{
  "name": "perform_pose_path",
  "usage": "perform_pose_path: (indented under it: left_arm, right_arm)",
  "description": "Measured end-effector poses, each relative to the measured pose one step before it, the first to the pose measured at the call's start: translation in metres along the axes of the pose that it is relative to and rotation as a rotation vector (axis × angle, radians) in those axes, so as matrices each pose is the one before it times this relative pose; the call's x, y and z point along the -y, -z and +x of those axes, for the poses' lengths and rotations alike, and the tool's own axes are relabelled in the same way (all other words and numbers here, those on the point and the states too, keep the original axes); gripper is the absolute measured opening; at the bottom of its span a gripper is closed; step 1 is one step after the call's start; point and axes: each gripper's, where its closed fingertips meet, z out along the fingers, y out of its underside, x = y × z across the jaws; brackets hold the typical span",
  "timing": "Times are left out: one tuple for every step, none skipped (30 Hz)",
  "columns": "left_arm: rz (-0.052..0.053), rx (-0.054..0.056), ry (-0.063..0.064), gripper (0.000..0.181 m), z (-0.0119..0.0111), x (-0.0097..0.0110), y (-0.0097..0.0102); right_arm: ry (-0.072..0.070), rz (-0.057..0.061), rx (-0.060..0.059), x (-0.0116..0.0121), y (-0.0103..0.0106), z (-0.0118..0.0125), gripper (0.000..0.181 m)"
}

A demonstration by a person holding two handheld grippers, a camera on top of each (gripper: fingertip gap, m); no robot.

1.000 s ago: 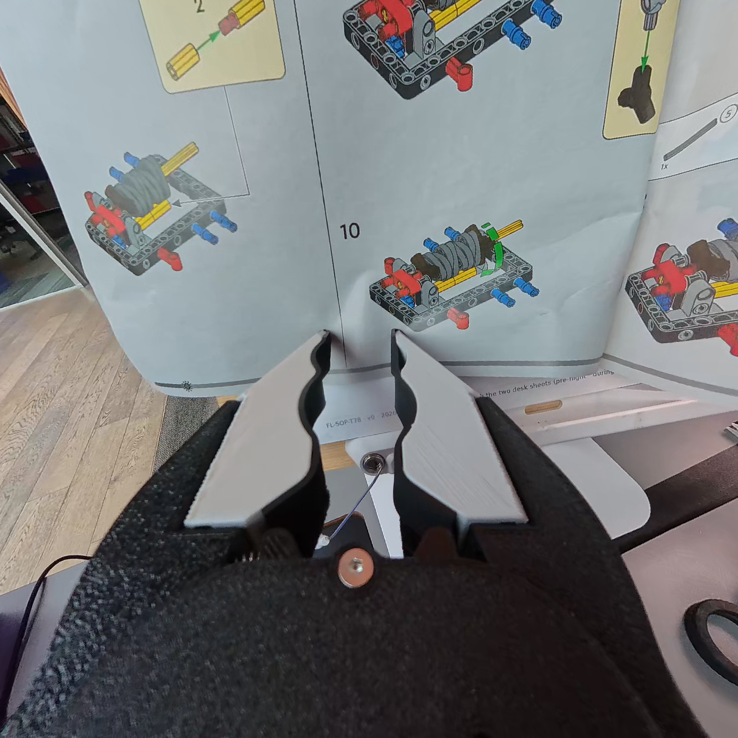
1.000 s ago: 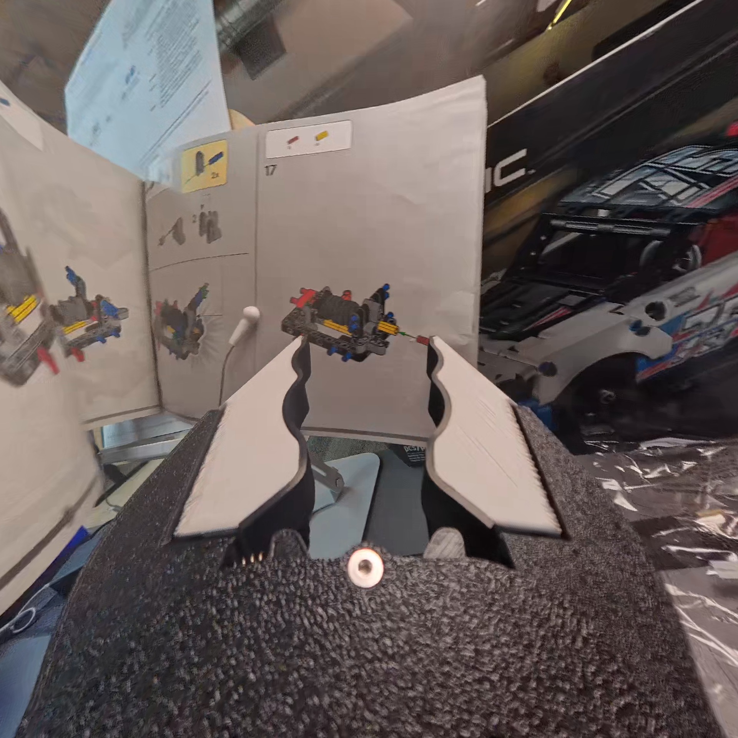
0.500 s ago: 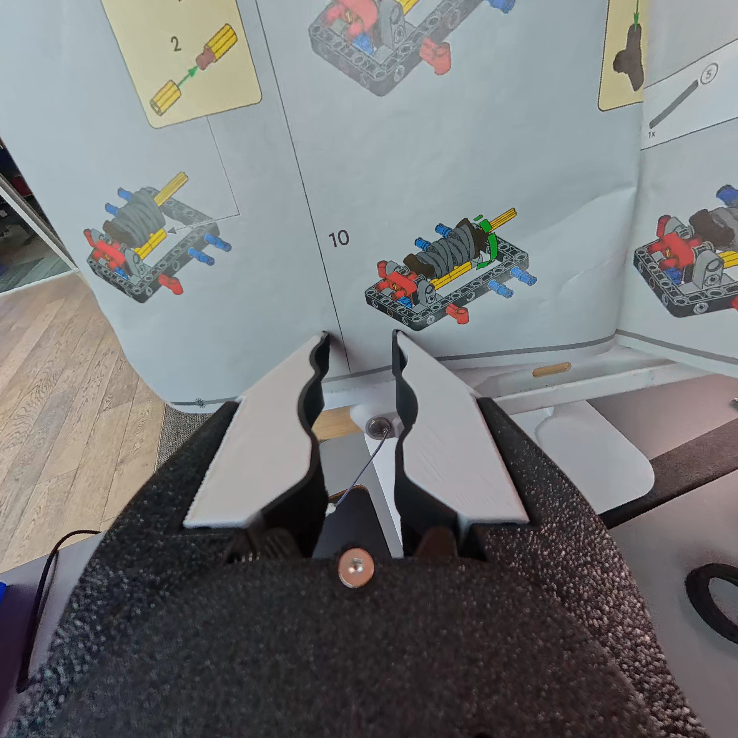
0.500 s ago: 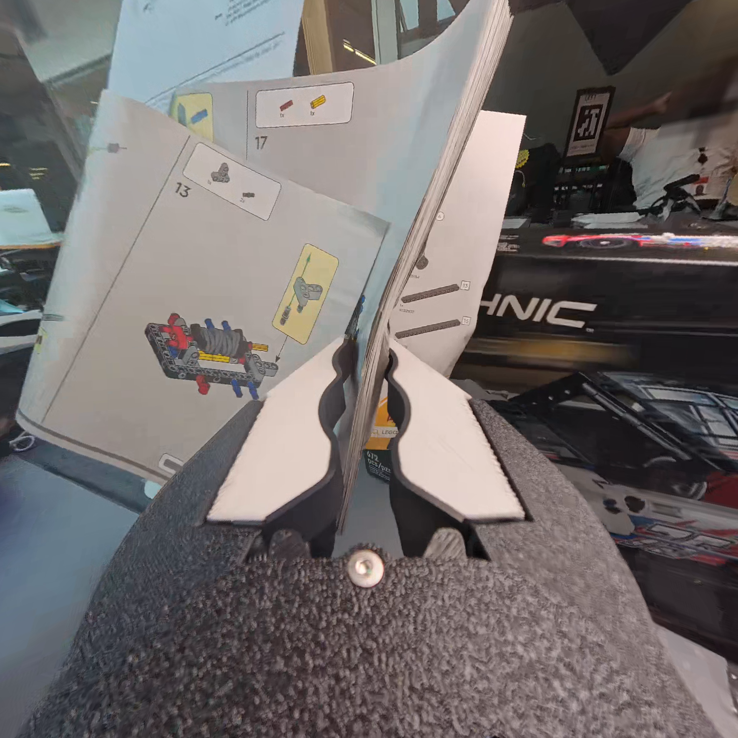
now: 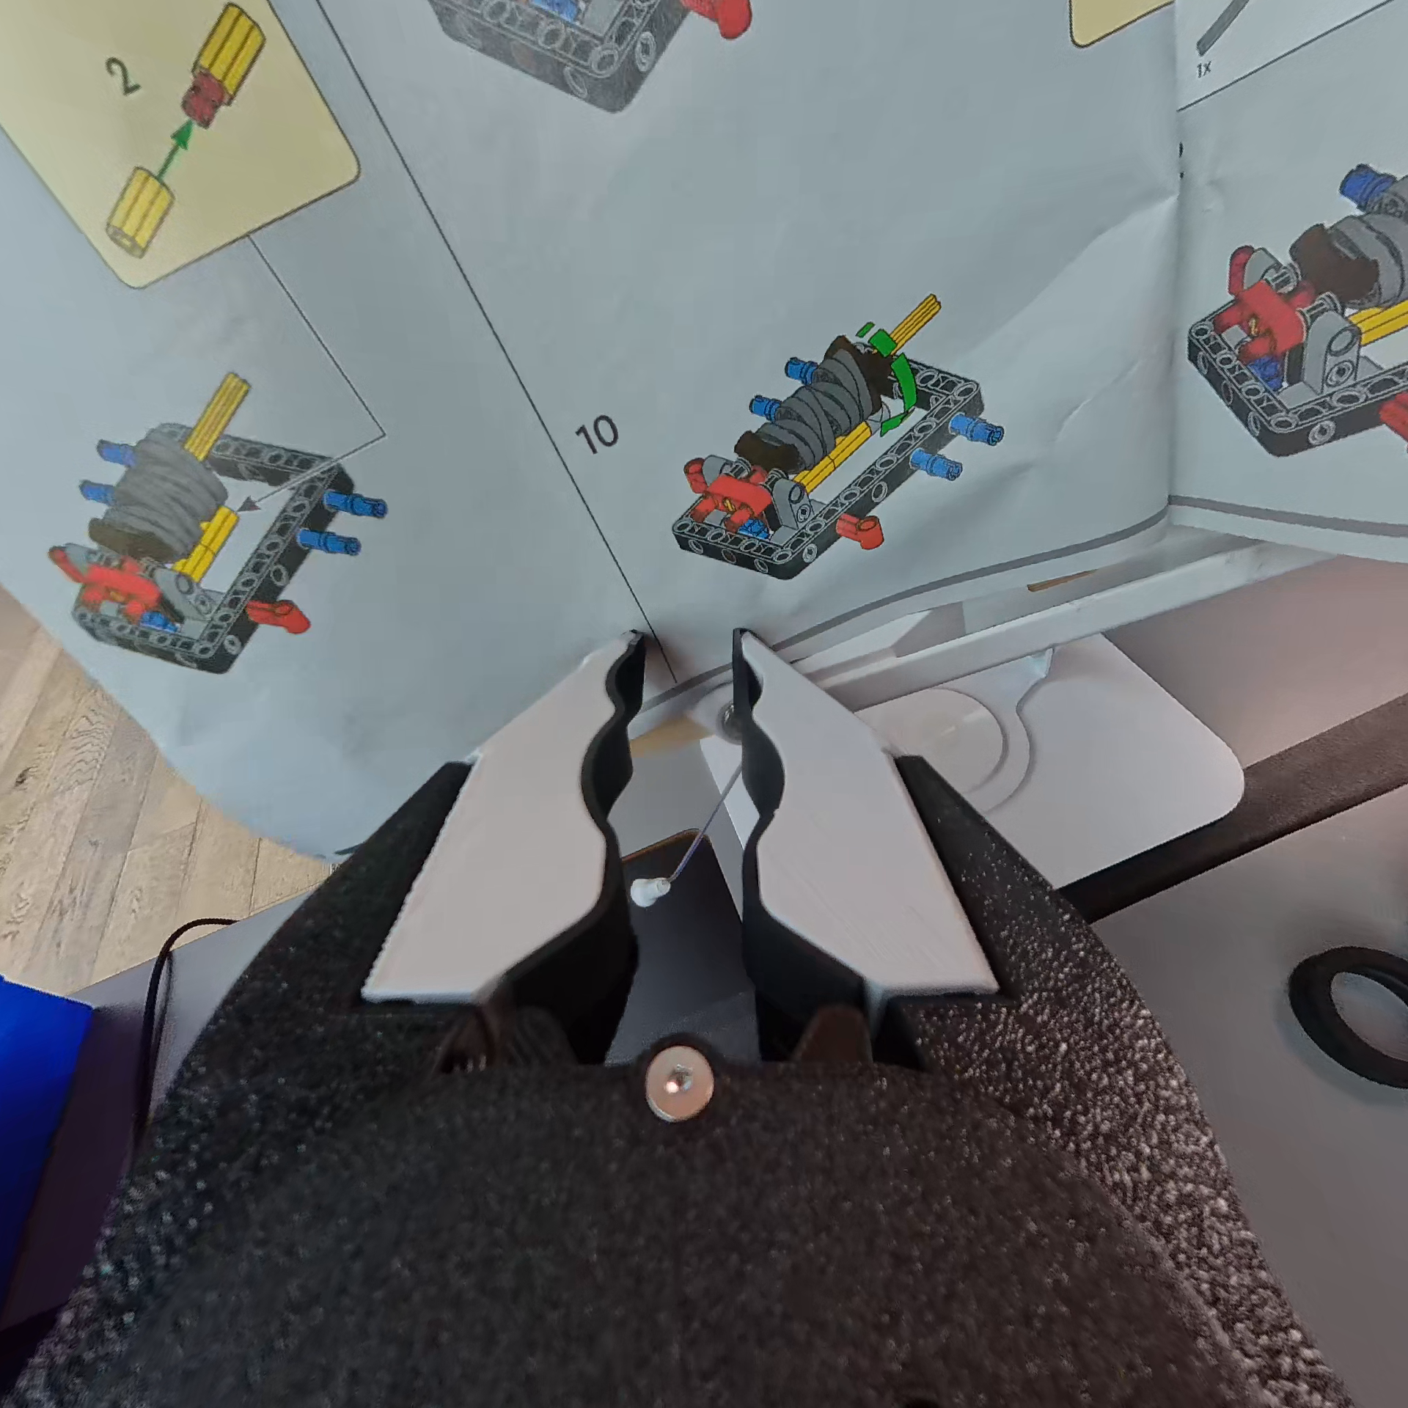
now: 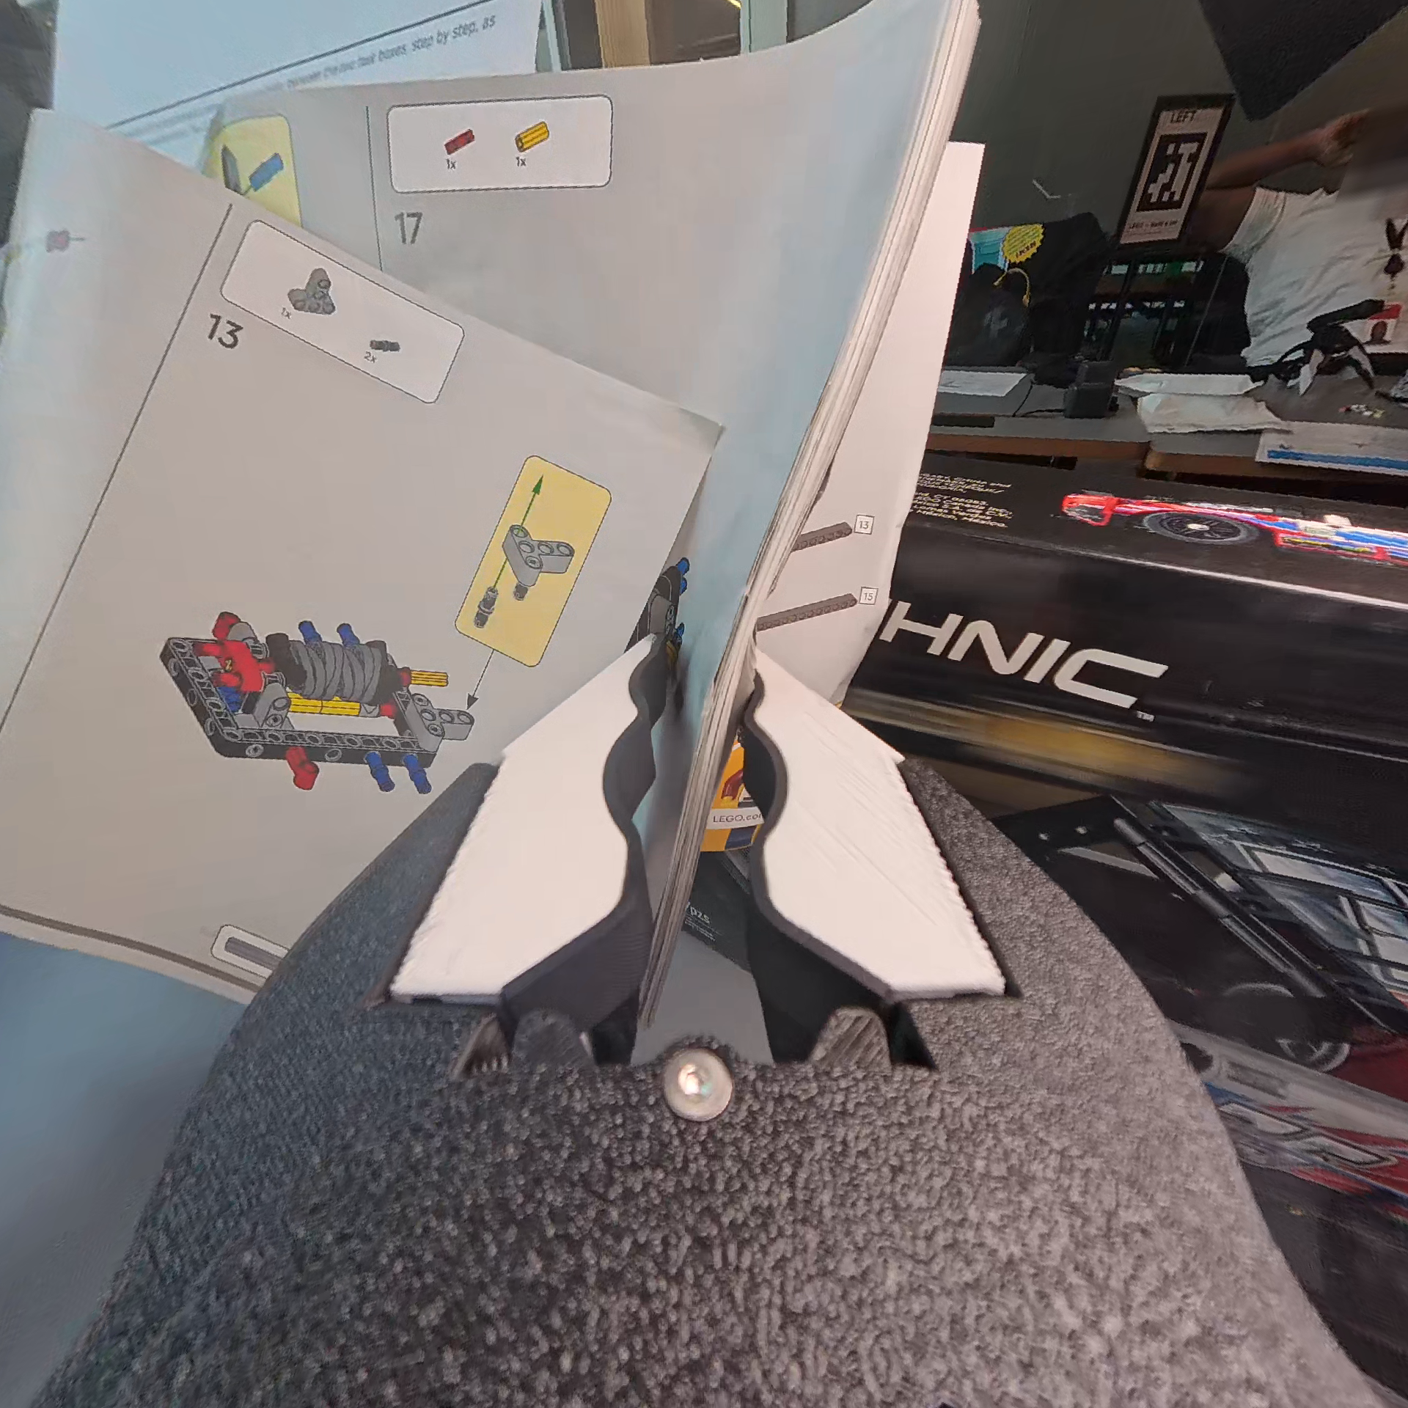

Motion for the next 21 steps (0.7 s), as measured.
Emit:
perform_pose_path:
  left_arm:
    - [-0.0032, 0.0004, -0.001, 0.023, 0.00098, -0.00025, 0.00159]
    - [-0.0034, -0.0014, 0.0019, 0.023, 0.0009, -0.0002, 0.00165]
    - [-0.003, -0.0024, 0.0015, 0.023, 0.0011, -0.00031, 0.00179]
    - [-0.0003, -0.0032, 0.0009, 0.023, 0.00129, -0.00005, 0.00167]
    - [0.001, -0.0032, -0.0006, 0.023, 0.00126, 0.00011, 0.00169]
    - [0.0002, -0.0023, -0.0032, 0.023, 0.00103, 0.00005, 0.00135]
    - [-0.0005, -0.0023, -0.0038, 0.023, 0.00056, -0.00025, 0.00113]
    - [-0.0003, -0.0054, -0.0006, 0.024, 0.00056, -0.00017, 0.00082]
    - [0.0007, -0.0092, 0.0039, 0.025, 0.00077, -0.00002, 0.00034]
    - [0.0006, -0.0089, 0.0061, 0.026, 0.0004, -0.0001, 0.00026]
    - [0.0014, -0.0072, 0.006, 0.026, -0.00005, 0.00012, 0.00012]
    - [0.0036, -0.0065, 0.0062, 0.026, 0.00007, 0.00042, 0.00011]
    - [0.003, -0.006, 0.0068, 0.025, -0.00005, 0.00041, -0.00004]
    - [0.0023, -0.0044, 0.0056, 0.025, -0.00007, 0.00001, -0.00019]
    - [0.0032, -0.0009, 0.0017, 0.025, -0.00038, -0.00004, -0.00039]
    - [0.0029, 0.0024, -0.0024, 0.023, -0.00093, -0.00003, -0.00042]
    - [0.0015, 0.0037, -0.0037, 0.022, -0.00103, -0.00014, -0.00016]
    - [0.0015, 0.0013, -0.0009, 0.02, -0.00074, -0.00002, -0.00004]
    - [0.0019, -0.0023, 0.0029, 0.019, -0.00018, -0.00006, 0.00008]
    - [0.0026, -0.0035, 0.004, 0.019, -0.00015, -0.00002, 0.0001]
    - [0.0031, -0.0031, 0.0026, 0.019, -0.00009, -0.00001, 0.00007]
  right_arm:
    - [-0.0023, -0.0041, 0.0005, -0.00016, -0.0019, 0.00183, 0.017]
    - [-0.0011, -0.0091, 0.0003, -0.00096, -0.00179, 0.00127, 0.017]
    - [0.0039, -0.0106, -0.0042, -0.0016, -0.00162, 0.00148, 0.017]
    - [0.0053, -0.0098, -0.007, -0.00155, -0.00125, 0.00141, 0.018]
    - [0.0028, -0.0043, -0.0041, -0.00122, -0.00049, 0.00076, 0.018]
    - [-0.0015, -0.0006, -0.0018, -0.0009, 0.00027, 0.00058, 0.018]
    - [-0.0103, 0.0035, 0.0004, -0.00045, 0.00127, 0.00028, 0.02]
    - [-0.0156, 0.0072, 0.0005, -0.00001, 0.00204, 0.00021, 0.022]
    - [-0.0131, 0.0098, -0.0006, 0.00006, 0.00281, 0.00033, 0.025]
    - [-0.0027, 0.0061, -0.0064, -0.00059, 0.00304, 0.00111, 0.03]
    - [0.0057, 0.0003, -0.0111, -0.00161, 0.00338, 0.00184, 0.034]
    - [0.0114, -0.0013, -0.0159, -0.0018, 0.00387, 0.00234, 0.034]
    - [0.01, 0.0094, -0.0275, -0.00024, 0.00539, 0.00377, 0.033]
    - [0.0022, 0.0261, -0.0256, 0.00245, 0.00681, 0.00345, 0.033]
    - [-0.01, 0.0267, -0.0279, 0.00277, 0.00718, 0.00407, 0.033]
    - [-0.015, 0.0251, -0.0178, 0.00285, 0.00676, 0.00306, 0.033]
    - [-0.0175, 0.0202, -0.0089, 0.00268, 0.00686, 0.00141, 0.035]
    - [-0.0108, 0.0283, -0.0083, 0.00454, 0.00791, 0.00001, 0.037]
    - [-0.0048, 0.0382, 0.0123, 0.00675, 0.00912, -0.00546, 0.037]
    - [-0.0042, 0.0272, 0.0406, 0.00523, 0.00818, -0.01291, 0.037]
    - [0.001, -0.0054, 0.0593, -0.00024, 0.0052, -0.01912, 0.037]
